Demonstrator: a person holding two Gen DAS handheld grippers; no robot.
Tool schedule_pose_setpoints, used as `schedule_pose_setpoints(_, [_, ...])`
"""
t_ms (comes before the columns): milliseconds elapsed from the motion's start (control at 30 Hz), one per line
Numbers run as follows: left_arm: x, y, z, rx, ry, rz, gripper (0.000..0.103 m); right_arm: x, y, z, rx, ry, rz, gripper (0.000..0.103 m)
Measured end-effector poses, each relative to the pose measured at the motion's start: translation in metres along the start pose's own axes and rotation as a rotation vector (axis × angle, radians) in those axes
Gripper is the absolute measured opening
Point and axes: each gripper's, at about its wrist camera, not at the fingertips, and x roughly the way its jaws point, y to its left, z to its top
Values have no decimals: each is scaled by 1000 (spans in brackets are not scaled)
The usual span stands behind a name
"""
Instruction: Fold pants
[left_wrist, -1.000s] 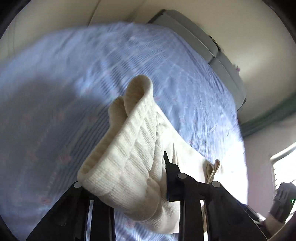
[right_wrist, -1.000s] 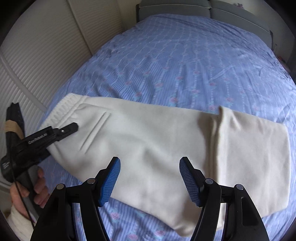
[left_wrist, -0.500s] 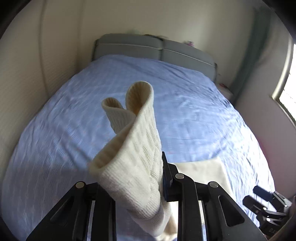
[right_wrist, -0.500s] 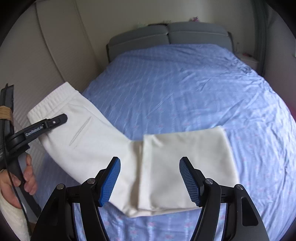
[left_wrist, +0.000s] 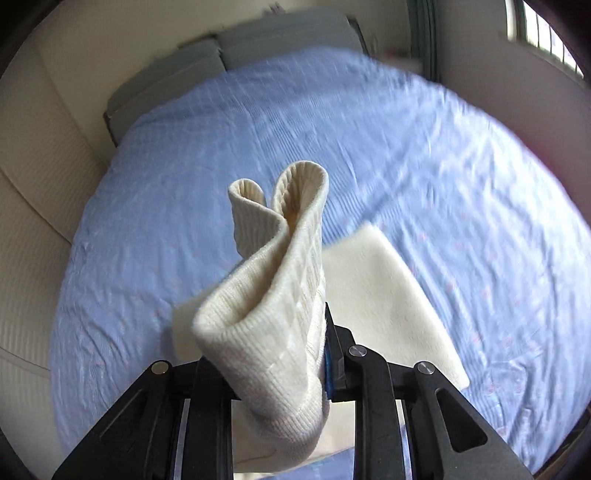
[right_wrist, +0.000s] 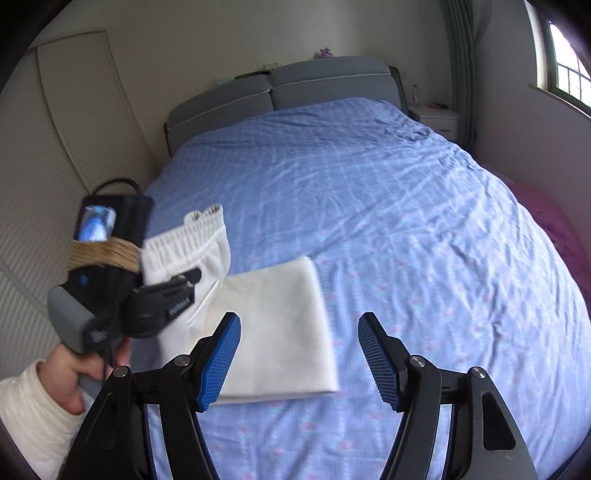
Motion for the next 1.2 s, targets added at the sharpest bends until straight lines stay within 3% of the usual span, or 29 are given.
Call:
schedule_pose_setpoints(167, [37, -53, 2, 17, 93, 8, 24, 18, -61, -7, 24, 58, -17, 67])
schedule_pose_setpoints(333, [58, -85, -2, 31, 168, 0, 27, 39, -96, -15, 52, 111, -17, 67])
schedule_pose_setpoints(367, [60, -88, -3, 37, 179, -3, 36, 44, -101, -16, 58, 123, -18, 67])
schedule_pose_setpoints(400, [58, -90, -4, 27, 181, -36, 45, 47, -104, -18, 63, 131, -18, 67])
schedule_pose_setpoints(433, [56, -91, -9, 11, 194, -82, 62, 51, -107, -18, 69, 144, -16, 67])
schedule_pose_setpoints(467, [56, -90, -14, -9, 214, -130, 69, 55, -109, -19, 73, 153, -15, 67])
schedule_pose_setpoints(500, [50, -92, -17, -22, 219, -176, 69, 58, -110, -19, 79, 157, -14, 67])
schedule_pose_setpoints(567, [36, -92, -23, -26, 197, -196, 69, 61, -112, -17, 86, 158, -11, 67])
schedule_pose_setpoints(700, [1, -64, -39, -92, 133, -222, 73, 71, -104, -11, 88, 172, 23, 67])
schedule_pose_setpoints(833, [-12, -13, -59, -132, 96, -112, 73, 90, -79, -8, 92, 194, 118, 67])
schedule_pose_setpoints(967, [7, 46, -87, -210, 155, -24, 73, 124, -40, -10, 68, 214, 207, 66])
schedule_pose_setpoints(1067, [21, 82, -109, -278, 195, 14, 73, 162, -13, -14, 18, 252, 224, 56])
schedule_pose_setpoints(1200, [32, 111, -133, -360, 232, 21, 73, 203, -10, -26, 97, 365, 234, 18])
